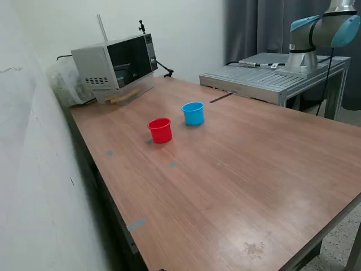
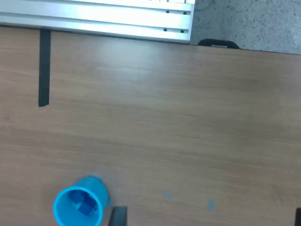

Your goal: Place red objects in the red bin, and blue objects in the blue bin.

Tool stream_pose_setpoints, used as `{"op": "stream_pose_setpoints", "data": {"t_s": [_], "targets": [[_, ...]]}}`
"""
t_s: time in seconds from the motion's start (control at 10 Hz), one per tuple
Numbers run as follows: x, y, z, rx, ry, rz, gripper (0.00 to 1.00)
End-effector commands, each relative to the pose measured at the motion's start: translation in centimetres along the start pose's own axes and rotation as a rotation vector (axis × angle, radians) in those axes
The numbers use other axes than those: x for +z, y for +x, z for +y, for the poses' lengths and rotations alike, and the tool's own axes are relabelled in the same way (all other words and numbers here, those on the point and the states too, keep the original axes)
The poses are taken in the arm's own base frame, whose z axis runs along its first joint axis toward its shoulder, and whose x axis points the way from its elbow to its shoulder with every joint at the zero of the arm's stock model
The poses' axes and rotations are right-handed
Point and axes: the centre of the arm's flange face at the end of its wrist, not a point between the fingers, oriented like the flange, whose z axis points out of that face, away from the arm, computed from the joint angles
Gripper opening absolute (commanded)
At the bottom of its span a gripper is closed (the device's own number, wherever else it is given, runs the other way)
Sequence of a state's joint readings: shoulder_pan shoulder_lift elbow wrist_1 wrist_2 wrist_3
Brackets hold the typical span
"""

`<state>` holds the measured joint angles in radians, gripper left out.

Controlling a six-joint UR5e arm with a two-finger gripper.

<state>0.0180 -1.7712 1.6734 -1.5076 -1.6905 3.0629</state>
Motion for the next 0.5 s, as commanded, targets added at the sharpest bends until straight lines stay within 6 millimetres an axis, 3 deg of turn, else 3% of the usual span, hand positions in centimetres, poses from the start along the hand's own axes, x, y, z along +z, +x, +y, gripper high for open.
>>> {"op": "stream_pose_setpoints", "data": {"t_s": [0.0,0.4], "targets": [[0.17,-0.21,-0.05,-0.002,0.003,0.000,1.00],[0.21,-0.46,0.00,0.004,0.004,0.000,1.00]]}}
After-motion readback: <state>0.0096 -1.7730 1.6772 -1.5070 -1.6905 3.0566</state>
